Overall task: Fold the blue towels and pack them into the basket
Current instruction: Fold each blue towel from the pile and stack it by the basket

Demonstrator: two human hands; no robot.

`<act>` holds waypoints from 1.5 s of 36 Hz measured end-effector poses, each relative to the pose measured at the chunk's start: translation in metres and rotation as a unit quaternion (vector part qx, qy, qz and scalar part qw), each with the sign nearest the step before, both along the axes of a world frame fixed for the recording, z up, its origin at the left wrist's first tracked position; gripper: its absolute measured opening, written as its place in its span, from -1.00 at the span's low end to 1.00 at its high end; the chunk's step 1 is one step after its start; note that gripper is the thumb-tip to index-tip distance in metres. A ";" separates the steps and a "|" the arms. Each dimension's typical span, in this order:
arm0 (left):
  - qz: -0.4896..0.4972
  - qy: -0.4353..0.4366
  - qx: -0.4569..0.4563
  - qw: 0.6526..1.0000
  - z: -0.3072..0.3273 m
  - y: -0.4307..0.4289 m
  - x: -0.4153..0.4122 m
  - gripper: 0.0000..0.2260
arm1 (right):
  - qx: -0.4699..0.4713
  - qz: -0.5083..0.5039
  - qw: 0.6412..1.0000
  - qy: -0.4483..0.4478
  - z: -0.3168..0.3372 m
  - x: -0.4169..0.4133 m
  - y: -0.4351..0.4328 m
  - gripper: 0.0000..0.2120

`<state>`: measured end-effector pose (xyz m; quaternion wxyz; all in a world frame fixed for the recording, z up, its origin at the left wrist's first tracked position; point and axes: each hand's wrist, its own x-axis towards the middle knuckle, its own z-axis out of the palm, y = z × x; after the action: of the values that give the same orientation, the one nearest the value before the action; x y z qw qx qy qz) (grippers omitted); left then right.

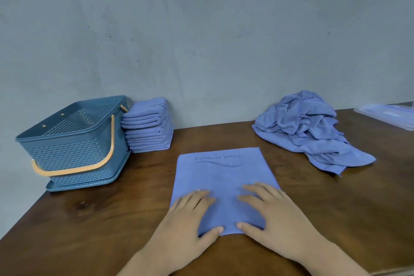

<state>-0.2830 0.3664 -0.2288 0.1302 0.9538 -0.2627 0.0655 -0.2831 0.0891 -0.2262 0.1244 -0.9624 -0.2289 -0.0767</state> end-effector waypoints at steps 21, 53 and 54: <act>-0.088 -0.031 -0.048 0.994 -0.002 -0.015 0.001 -0.85 | 0.074 0.095 0.990 -0.067 -0.005 -0.004 0.003 -0.85; 0.083 0.106 -0.298 0.945 0.019 0.062 -0.011 -0.88 | 0.387 -0.039 0.907 0.161 0.026 -0.008 -0.068 -0.80; 0.083 0.098 -0.303 0.944 0.021 0.060 -0.010 -0.90 | 0.389 -0.037 0.906 0.164 0.027 -0.008 -0.068 -0.80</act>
<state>-0.2929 0.4267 -0.2082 0.4320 0.8896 -0.1363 0.0589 -0.2910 0.0215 -0.1988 0.5220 -0.8443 -0.1214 -0.0052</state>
